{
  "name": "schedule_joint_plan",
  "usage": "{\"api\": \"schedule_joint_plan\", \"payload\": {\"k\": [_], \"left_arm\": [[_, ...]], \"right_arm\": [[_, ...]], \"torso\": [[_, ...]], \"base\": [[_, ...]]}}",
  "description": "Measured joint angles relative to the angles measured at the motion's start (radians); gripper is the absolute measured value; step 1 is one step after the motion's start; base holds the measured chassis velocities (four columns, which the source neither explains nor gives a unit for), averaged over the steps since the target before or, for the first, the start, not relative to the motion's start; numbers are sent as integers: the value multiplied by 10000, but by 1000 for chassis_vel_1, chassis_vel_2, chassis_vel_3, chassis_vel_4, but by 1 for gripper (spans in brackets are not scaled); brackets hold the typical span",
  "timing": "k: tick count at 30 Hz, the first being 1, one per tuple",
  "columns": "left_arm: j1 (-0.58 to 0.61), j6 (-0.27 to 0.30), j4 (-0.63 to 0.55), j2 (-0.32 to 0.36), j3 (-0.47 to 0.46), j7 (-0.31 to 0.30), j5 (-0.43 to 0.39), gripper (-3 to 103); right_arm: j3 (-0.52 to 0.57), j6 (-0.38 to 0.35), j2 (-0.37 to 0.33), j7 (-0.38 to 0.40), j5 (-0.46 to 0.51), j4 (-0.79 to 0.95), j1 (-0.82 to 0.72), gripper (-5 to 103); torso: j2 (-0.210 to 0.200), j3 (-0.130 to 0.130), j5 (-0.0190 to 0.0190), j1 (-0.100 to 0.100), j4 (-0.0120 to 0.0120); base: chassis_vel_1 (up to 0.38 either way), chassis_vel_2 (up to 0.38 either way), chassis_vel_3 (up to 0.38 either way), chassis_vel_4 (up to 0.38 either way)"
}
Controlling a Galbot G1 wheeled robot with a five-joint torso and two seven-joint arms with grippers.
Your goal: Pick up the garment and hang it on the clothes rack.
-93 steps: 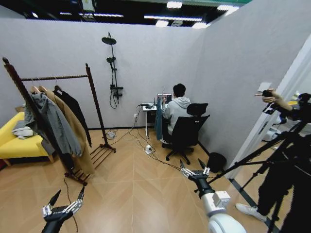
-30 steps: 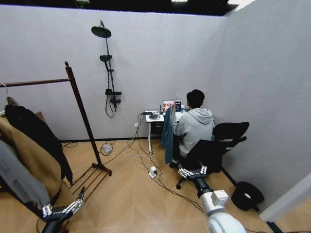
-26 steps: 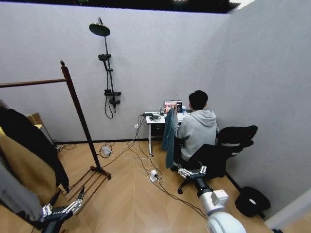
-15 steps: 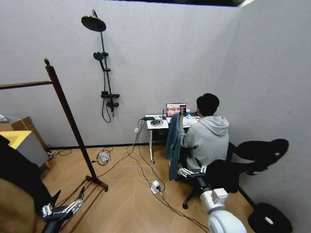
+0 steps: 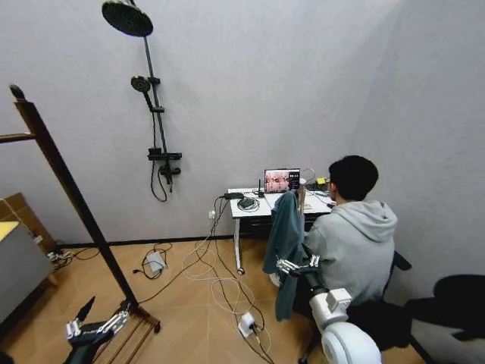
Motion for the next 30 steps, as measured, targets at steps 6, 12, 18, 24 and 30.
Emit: {"api": "schedule_joint_plan", "payload": {"k": [6, 12, 18, 24, 30], "left_arm": [[0, 0, 0, 0, 0, 1, 0, 100], [5, 0, 0, -2, 0, 2, 0, 100], [3, 0, 0, -2, 0, 1, 0, 100], [2, 0, 0, -2, 0, 1, 0, 100], [2, 0, 0, -2, 0, 1, 0, 100]], "right_arm": [[143, -508, -90, 763, -182, 385, 288, 100], [337, -2052, -379, 2727, 6, 576, 1598, 100], [1363, -2407, -882, 2053, 995, 23, 2163, 100], [1692, -1987, -1476, 913, 1819, -876, 2751, 100], [1548, -2218, -1864, 1023, 2074, -1454, 3519, 100]], "torso": [[0, -1, -3, -2, 3], [13, -8, -4, -29, 0], [10, -6, -3, -21, 1], [5, -3, 0, -11, 0], [5, -4, -2, -13, 3]], "base": [[-151, 184, 86, -99], [25, -48, -20, 58], [27, -42, -33, 18], [0, 0, 0, 0], [0, 0, 0, 0]]}}
